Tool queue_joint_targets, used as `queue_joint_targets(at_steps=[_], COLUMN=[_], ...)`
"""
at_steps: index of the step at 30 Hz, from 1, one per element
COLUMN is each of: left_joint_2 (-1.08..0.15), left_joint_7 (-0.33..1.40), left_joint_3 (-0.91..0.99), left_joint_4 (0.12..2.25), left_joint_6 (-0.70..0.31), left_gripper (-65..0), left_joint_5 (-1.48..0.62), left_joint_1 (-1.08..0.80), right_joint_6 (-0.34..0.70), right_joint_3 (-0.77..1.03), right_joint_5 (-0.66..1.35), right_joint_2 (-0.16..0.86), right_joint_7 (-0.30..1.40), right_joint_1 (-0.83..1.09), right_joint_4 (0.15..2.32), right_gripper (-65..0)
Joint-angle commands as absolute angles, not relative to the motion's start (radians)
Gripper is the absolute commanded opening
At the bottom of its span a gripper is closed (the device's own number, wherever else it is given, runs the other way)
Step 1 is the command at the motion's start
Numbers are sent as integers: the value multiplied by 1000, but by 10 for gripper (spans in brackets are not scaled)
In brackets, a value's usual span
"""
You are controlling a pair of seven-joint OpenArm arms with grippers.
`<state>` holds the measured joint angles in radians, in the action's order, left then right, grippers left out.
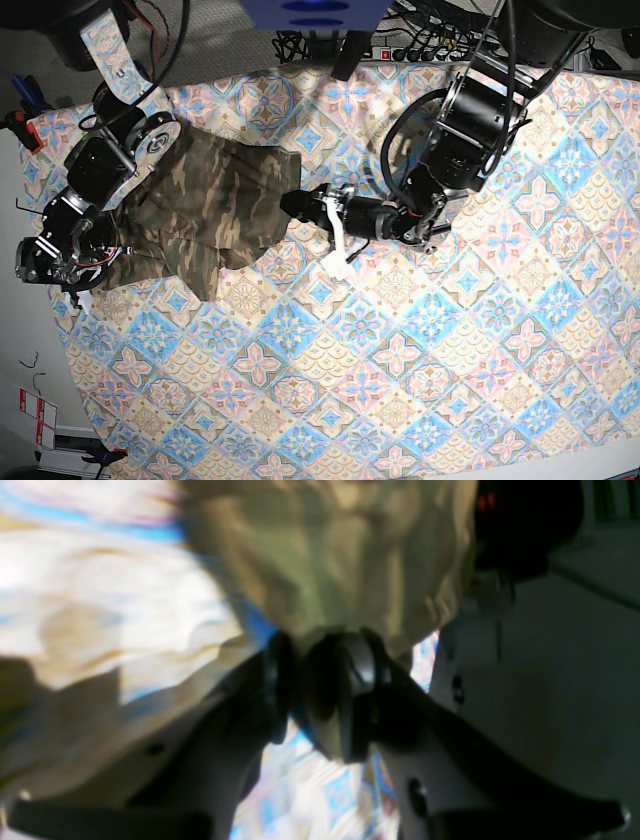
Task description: Fold the T-shirt properly
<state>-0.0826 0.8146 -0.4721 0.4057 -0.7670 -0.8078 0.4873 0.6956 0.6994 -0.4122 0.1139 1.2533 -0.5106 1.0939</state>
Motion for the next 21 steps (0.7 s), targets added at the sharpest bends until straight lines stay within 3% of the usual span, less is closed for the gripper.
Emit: queue_joint_targets(at_steps=[1, 9, 15, 21], left_joint_2=[-197, -278, -367, -432], left_joint_7=[832, 834, 872, 934], left_joint_3=[-438, -409, -415, -420], left_joint_4=[380, 449, 806, 1204], left_joint_6=[-698, -698, -698, -698], left_gripper=[-490, -528, -528, -527], left_joint_5=[-677, -670, -670, -667], left_joint_1=[499, 501, 415, 366], right_joint_6=[698, 698, 698, 698], right_joint_3=[697, 687, 565, 553], right_joint_5=[-409, -412, -410, -410], right_joint_2=[128, 140, 137, 136], right_joint_7=[1247, 1247, 1241, 1245], right_joint_1=[-539, -536, -484, -476], right_joint_4=[1110, 1119, 1153, 1237], right_gripper=[-632, -632, -632, -632])
